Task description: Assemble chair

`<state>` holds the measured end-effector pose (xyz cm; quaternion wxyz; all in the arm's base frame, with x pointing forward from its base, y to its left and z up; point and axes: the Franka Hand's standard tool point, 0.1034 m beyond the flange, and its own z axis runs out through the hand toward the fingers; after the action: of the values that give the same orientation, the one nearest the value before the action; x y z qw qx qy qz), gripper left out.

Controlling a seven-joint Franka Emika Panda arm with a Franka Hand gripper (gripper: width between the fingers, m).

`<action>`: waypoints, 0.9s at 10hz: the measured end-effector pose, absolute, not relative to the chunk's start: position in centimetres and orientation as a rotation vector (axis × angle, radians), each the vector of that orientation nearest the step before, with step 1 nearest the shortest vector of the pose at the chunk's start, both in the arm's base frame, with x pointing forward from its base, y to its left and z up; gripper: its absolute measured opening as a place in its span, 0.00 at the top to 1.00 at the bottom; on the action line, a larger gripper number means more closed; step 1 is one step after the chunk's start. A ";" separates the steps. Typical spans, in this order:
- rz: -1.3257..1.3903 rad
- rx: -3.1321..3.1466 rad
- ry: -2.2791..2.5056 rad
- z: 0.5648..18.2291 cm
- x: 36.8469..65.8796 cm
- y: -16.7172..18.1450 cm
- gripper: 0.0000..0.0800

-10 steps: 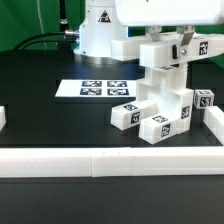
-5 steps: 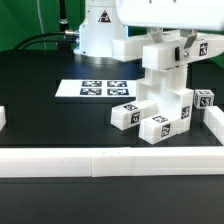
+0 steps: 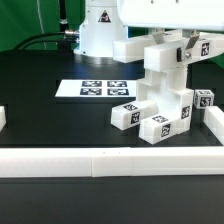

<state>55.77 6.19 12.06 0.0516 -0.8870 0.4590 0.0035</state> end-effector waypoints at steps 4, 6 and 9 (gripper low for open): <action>0.030 -2.751 1.356 12.1 55.9 6.3 0.64; 0.023 -2.748 1.351 12.0 56.0 6.2 0.64; 0.031 -2.752 1.351 11.7 55.8 6.3 0.64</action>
Offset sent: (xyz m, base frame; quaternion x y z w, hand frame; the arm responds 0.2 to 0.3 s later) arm 0.0060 -0.0128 0.0035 -0.0457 0.0021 -0.0166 0.9988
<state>55.76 6.28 11.69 0.0378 -0.8969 0.4405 0.0100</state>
